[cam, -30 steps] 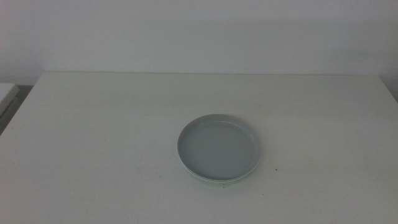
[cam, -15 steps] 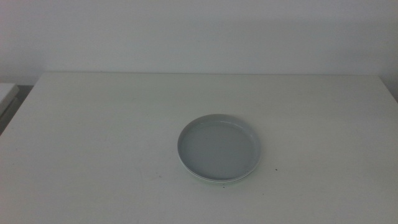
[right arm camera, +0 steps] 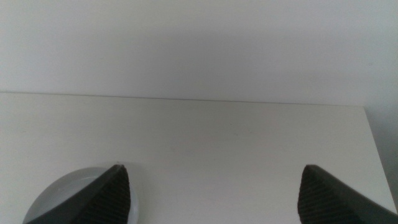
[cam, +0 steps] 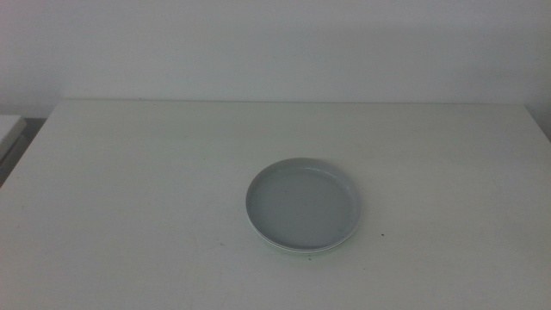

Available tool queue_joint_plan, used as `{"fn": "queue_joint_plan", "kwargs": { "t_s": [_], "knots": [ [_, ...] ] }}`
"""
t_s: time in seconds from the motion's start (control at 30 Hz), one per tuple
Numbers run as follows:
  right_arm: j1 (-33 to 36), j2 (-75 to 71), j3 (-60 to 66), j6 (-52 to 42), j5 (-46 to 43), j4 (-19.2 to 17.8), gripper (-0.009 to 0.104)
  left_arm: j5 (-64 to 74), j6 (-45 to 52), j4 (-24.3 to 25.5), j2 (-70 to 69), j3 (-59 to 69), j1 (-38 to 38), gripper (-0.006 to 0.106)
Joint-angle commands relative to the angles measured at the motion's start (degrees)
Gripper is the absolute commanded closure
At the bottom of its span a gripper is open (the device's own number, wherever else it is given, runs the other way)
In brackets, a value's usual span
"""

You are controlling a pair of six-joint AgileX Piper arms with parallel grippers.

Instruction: Stack the three bowls on top of each other.

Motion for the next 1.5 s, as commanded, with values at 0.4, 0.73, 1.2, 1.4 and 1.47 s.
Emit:
{"fn": "queue_joint_plan", "kwargs": {
  "t_s": [0.4,0.73,1.2,1.4,1.47],
  "knots": [
    [0.07,-0.61,2.1,-0.41,-2.93,-0.7,0.002,-3.07,0.39,2.49,-0.51,2.09,0.24,0.007],
    [-1.04,-23.68,35.65,-0.41,-31.2,-3.9,0.002,-9.49,0.39,1.46,-17.2,28.7,0.24,0.007],
    [-8.74,-53.21,62.64,-0.41,-27.91,-3.54,0.002,-11.77,0.39,1.46,-36.86,51.99,0.24,0.007],
    [-9.22,-54.14,62.64,-0.41,-28.78,-3.51,0.002,-13.47,0.39,1.56,-36.86,51.99,0.24,0.007],
    [-9.22,-54.14,62.64,-0.41,-29.21,-3.51,0.002,-13.47,0.39,1.56,-36.86,51.99,0.24,0.007]
  ]
}}
